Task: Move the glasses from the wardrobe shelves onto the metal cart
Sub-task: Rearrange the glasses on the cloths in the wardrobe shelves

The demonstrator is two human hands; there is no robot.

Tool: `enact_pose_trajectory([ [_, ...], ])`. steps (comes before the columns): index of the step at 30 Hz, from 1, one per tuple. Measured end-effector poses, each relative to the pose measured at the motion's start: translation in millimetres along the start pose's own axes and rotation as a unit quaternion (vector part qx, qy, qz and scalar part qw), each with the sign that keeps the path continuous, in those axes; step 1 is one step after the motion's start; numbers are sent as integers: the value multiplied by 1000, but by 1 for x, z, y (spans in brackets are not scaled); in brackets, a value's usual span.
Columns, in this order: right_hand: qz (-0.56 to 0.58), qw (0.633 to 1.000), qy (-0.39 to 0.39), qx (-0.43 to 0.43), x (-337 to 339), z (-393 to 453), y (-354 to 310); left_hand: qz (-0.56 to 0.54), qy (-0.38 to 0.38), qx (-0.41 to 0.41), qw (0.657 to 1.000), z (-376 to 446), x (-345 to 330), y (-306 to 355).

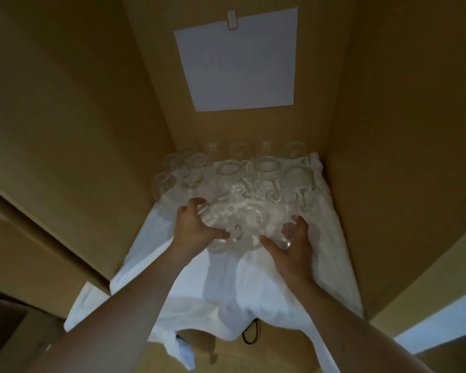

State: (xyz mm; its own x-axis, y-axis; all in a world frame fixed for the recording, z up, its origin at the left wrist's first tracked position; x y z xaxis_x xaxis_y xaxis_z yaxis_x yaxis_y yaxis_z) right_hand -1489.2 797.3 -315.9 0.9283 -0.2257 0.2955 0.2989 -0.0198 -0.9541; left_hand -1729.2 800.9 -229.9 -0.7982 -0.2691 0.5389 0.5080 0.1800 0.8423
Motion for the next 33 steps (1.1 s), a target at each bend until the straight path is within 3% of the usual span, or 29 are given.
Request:
enact_pose_trajectory([
  [5,-1,1000,-9,11,0,1,1,185,-10,-46,982,8,1,26],
  [12,4,1000,-15,14,1,0,4,266,7,-89,960,9,-22,57],
  [22,-21,1000,-18,9,1,1,1,359,-21,-81,929,34,-51,69],
  [25,-32,999,-16,3,-1,1,1,371,-77,-101,920,52,-51,69],
  [30,-54,998,-8,-16,-2,-1,-3,361,-241,-91,896,74,-36,65],
  [33,-70,997,0,-29,-3,-2,-5,384,-219,-137,886,73,-35,59],
])
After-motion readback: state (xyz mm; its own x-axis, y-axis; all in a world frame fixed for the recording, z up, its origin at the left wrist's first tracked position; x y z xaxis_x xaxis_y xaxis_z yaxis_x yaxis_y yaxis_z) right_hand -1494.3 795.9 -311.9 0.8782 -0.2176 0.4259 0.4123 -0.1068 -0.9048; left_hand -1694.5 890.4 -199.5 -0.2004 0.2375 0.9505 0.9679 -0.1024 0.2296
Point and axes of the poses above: each hand's wrist, its own z-axis towards the middle knuckle, its own x-axis out of the back of the hand, y = z × x, the point moved 4 cm from there along z, towards the middle knuckle, and after that the axes turned 10 degrees about -z, right-handed, at the moved point
